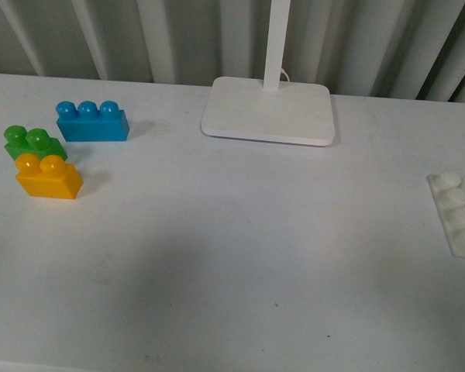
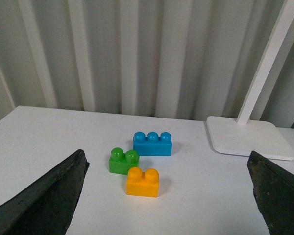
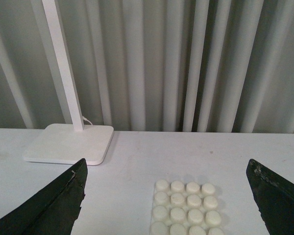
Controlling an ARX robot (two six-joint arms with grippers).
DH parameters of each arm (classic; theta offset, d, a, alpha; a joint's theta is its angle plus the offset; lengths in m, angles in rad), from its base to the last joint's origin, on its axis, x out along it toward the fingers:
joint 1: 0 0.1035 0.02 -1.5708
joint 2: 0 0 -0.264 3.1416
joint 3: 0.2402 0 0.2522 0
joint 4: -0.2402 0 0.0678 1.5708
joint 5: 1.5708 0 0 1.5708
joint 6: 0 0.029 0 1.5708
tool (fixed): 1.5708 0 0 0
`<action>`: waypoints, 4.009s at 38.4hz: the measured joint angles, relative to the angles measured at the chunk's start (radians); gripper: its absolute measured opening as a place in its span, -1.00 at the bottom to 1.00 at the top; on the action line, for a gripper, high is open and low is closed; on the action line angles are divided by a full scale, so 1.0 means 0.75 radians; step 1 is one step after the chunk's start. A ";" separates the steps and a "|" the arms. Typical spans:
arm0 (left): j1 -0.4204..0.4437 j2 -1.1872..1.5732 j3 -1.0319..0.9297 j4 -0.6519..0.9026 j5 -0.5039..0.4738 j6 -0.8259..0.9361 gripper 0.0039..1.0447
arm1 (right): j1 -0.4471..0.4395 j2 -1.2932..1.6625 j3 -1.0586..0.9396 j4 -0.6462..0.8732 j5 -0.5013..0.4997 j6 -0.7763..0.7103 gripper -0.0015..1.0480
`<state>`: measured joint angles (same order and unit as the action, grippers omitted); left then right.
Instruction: Insert yellow block into base center
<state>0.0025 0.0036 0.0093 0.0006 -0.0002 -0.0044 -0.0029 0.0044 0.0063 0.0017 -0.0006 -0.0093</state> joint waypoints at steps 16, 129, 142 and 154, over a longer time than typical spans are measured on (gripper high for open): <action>0.000 0.000 0.001 0.000 0.000 0.000 0.88 | 0.000 0.000 0.000 0.000 0.000 0.000 0.82; 0.000 0.000 0.000 0.000 0.001 0.000 0.88 | 0.458 2.822 1.280 0.190 -0.035 0.330 0.83; 0.000 0.000 0.000 0.000 0.001 0.000 0.88 | 0.722 2.976 1.588 0.063 0.000 0.556 0.83; 0.000 0.000 0.001 0.000 0.001 0.000 0.88 | 0.811 3.070 1.779 -0.025 0.001 0.678 0.83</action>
<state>0.0025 0.0036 0.0097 0.0006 0.0002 -0.0044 0.6052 2.3070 1.3403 -0.0170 -0.0002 0.4992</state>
